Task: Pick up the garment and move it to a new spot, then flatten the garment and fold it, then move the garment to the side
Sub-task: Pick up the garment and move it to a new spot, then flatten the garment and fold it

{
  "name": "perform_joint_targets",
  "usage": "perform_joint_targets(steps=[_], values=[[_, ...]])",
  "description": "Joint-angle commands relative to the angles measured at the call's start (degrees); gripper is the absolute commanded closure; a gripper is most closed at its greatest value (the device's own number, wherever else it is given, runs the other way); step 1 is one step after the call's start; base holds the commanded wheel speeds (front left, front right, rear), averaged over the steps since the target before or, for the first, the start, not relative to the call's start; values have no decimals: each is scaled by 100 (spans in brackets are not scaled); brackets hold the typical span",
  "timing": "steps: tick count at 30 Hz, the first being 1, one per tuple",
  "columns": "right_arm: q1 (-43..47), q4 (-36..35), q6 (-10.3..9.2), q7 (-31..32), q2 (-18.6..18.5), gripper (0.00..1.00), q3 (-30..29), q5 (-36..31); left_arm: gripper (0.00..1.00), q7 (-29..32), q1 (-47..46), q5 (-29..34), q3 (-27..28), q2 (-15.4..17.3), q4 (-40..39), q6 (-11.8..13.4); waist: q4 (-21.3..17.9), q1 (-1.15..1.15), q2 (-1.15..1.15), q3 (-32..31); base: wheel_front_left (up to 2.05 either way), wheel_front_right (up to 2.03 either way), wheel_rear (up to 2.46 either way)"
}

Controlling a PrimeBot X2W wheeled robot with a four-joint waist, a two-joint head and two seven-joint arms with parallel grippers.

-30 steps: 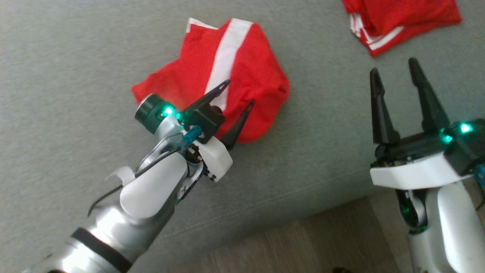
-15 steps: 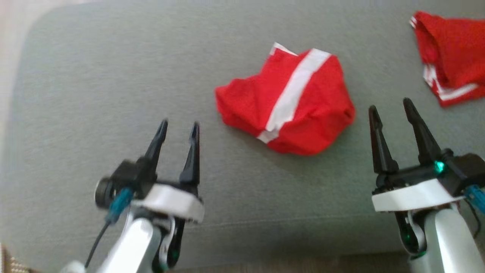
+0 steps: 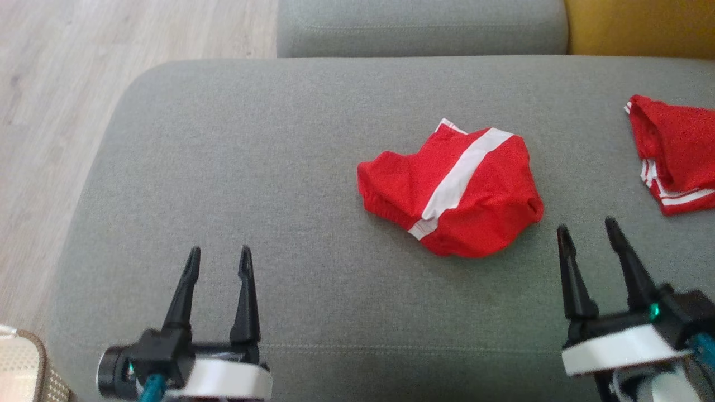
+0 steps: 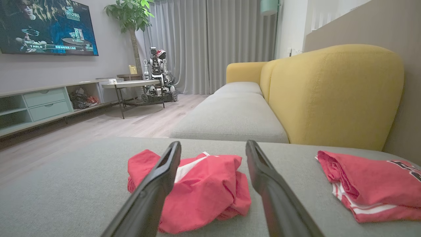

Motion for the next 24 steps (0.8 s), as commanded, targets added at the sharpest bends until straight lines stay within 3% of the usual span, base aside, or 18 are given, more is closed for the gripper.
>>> perform_joint_targets(steps=[1,11,24], values=[[-44,-192,-2,-38,-15,0,113,62,0,-69,-145,136,217,-57,-207,-49,-19,1,0,-28,0,0,0],[189,-65,-2,-38,-15,0,248,134,0,-70,107,429,314,-121,-47,-127,-198,1,0,-65,0,0,0],[165,-48,-2,-38,-15,0,263,161,0,-70,69,488,224,-138,58,-143,-141,1,0,-66,0,0,0]])
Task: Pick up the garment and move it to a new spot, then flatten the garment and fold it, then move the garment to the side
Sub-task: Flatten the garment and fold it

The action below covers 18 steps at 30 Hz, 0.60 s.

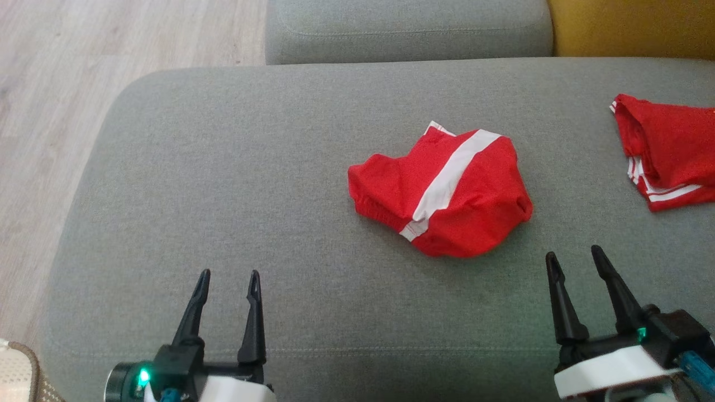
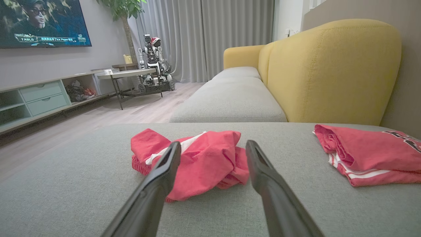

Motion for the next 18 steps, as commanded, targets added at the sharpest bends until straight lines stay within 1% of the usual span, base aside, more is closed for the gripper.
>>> perform_joint_targets(steps=[1,18], values=[[-209,-134,-2,-38,-48,0,128,100,0,-70,-243,48,163,-58,-152,-6,10,0,0,-10,0,0,0],[-180,-149,-2,-38,-48,0,140,38,0,-70,-250,18,63,-59,-141,1,69,0,0,-30,0,0,0]])
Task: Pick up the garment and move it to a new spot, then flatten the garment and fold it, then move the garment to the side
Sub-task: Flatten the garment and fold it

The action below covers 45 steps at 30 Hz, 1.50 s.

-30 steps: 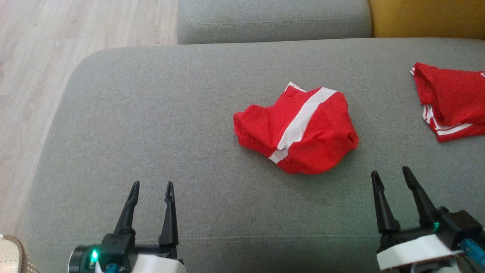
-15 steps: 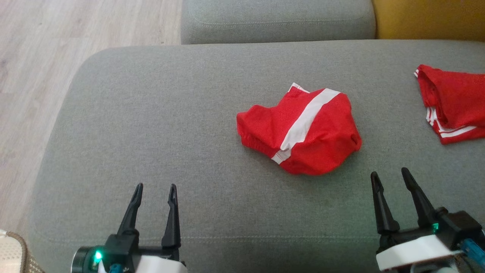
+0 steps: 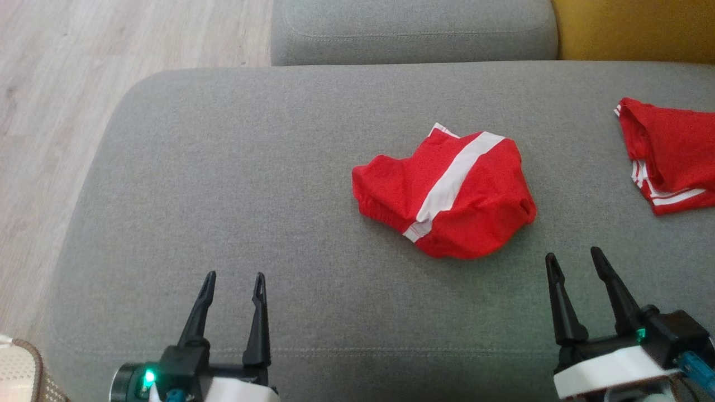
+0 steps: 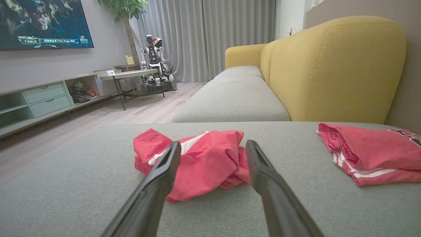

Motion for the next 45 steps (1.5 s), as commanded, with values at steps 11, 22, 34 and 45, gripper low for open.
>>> perform_joint_targets(steps=[11,22,34,45], values=[[-188,-222,-2,-38,-49,0,194,-104,0,-70,-307,-342,4,-55,-11,-135,-30,0,0,73,0,0,0],[-823,-366,-2,-38,-49,0,305,-390,0,-70,-2191,-3199,-1369,-55,1733,-1541,-279,0,0,1147,0,0,0],[-1379,-503,-2,-38,-49,0,305,-514,0,-70,-3806,-4764,-2746,-55,3444,-1580,-689,0,0,1859,0,0,0],[-1534,-526,-2,-38,-49,0,274,-536,0,-70,-4528,-5779,-3252,-55,3950,-1568,-863,0,0,2174,0,0,0]])
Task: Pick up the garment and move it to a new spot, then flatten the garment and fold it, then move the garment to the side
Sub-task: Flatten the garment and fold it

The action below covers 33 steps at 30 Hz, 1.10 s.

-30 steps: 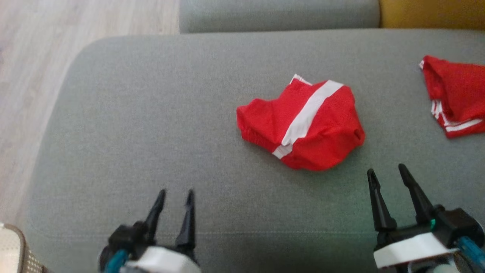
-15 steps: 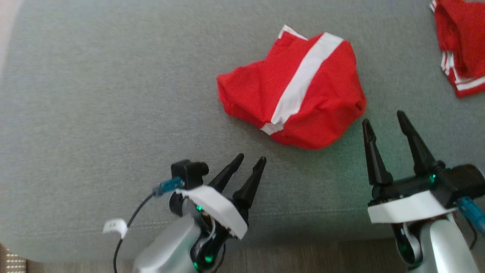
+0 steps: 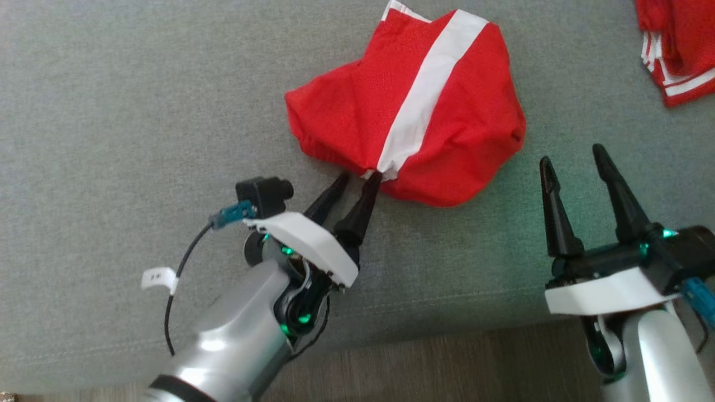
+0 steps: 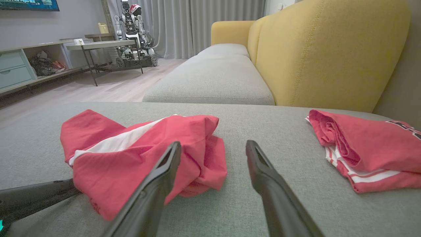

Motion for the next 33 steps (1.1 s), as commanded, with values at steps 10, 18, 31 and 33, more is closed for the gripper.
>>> perform_joint_targets(steps=[10,18,31,33], values=[[-245,-247,-2,-38,-47,0,61,-63,0,-21,-392,-654,-419,-25,111,-81,-52,0,0,102,0,0,0],[-196,-220,-2,-38,-47,0,16,-51,100,-21,-384,-743,-537,-25,-192,-89,-5,0,0,46,0,0,0],[-87,-134,-2,-38,-46,0,4,147,100,11,-379,445,390,569,-1544,-90,44,0,0,-334,0,0,0],[-79,-116,-2,-38,-46,0,22,178,100,110,-490,476,412,712,-1699,-91,32,0,0,-369,0,0,0]])
